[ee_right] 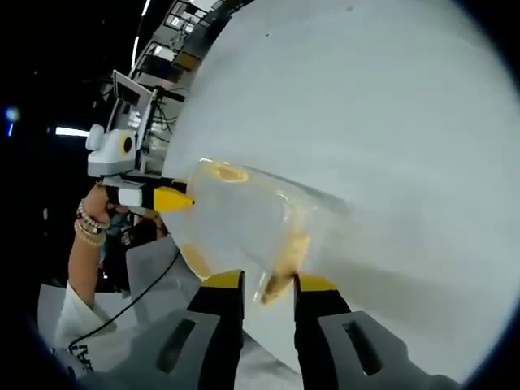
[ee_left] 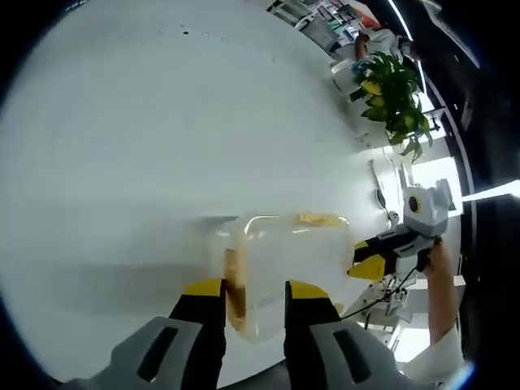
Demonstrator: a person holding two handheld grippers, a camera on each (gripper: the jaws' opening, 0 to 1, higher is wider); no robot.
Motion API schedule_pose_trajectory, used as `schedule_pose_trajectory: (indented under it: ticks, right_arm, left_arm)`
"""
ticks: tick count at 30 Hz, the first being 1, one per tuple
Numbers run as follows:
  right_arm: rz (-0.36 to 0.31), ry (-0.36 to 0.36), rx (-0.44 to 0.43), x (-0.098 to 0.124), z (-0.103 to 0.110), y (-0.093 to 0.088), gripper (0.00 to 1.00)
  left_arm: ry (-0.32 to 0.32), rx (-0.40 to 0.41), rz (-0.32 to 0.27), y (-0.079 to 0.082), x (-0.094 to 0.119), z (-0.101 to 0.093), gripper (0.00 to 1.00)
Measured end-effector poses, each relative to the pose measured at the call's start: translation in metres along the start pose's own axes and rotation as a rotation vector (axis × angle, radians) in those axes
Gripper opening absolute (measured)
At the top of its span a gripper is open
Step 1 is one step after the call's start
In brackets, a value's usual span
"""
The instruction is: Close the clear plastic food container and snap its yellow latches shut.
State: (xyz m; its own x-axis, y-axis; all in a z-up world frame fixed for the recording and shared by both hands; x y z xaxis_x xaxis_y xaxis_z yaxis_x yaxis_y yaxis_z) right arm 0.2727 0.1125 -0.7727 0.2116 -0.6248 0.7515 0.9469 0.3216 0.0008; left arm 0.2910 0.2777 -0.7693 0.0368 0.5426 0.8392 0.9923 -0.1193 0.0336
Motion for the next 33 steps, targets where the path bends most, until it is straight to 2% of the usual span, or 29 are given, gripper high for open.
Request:
schedule_pose_trajectory:
  ticks: [5,9,13,15,17,19,20,21,24,27,28,30,32,33]
  right_arm:
    - [-0.005,-0.002,0.003,0.001,0.0,0.004,0.19]
    - [-0.023,-0.02,0.055,0.002,0.001,0.004,0.2]
    - [-0.055,-0.016,0.051,0.004,-0.001,0.004,0.21]
    - [-0.067,-0.022,0.045,0.005,-0.001,0.004,0.21]
    - [-0.073,-0.053,0.079,0.011,-0.001,0.005,0.17]
    - [-0.061,-0.103,0.125,0.019,-0.006,0.005,0.14]
    - [-0.075,-0.097,0.119,0.022,-0.003,0.008,0.16]
    - [-0.104,-0.128,0.127,0.03,-0.006,0.016,0.18]
    - [-0.171,-0.17,0.189,0.047,-0.004,0.033,0.18]
    - [-0.208,-0.18,0.303,0.053,0.011,0.046,0.17]
    - [-0.224,-0.165,0.359,0.05,0.023,0.048,0.16]
    - [-0.226,-0.123,0.414,0.04,0.042,0.049,0.16]
    - [-0.214,-0.097,0.445,0.03,0.054,0.049,0.12]
    - [-0.189,-0.086,0.495,0.021,0.063,0.048,0.07]
  left_arm:
    - [-0.004,-0.018,-0.007,-0.001,0.0,0.001,0.21]
    - [-0.021,-0.061,-0.057,-0.003,0.001,0.001,0.22]
    - [-0.034,-0.184,-0.088,-0.004,0.002,0.001,0.22]
    - [-0.009,-0.21,-0.109,-0.003,0.004,0.004,0.23]
    - [0.025,-0.275,-0.154,0.003,0.01,0.007,0.3]
    - [0.016,-0.322,-0.215,0.01,0.02,0.003,0.45]
    - [0.009,-0.322,-0.24,0.014,0.025,0.001,0.5]
    - [0.0,-0.363,-0.269,0.018,0.031,-0.003,0.53]
    - [0.019,-0.503,-0.33,0.023,0.043,-0.013,0.47]
    - [0.028,-0.678,-0.409,0.026,0.049,-0.031,0.35]
    - [0.038,-0.709,-0.411,0.024,0.047,-0.036,0.3]
    - [0.044,-0.766,-0.389,0.017,0.038,-0.044,0.21]
    - [0.08,-0.843,-0.351,0.012,0.026,-0.049,0.19]
    - [0.088,-0.858,-0.345,0.011,0.023,-0.05,0.18]
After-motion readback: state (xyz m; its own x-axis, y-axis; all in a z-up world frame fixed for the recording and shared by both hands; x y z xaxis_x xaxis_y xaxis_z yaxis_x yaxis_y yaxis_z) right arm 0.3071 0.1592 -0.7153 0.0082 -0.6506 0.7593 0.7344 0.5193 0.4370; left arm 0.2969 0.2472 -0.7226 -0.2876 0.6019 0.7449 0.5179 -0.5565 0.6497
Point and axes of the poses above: the point that each gripper's makers call its tool centre point, and the gripper's own axes: x roughly backward along the fingers, z roughly to its left, y roughly out of its top, the point moved 2 cm from there along x, roughly backward along the fingers, and after that the axes turned 9 degrees about z, right-handed, at the moved point
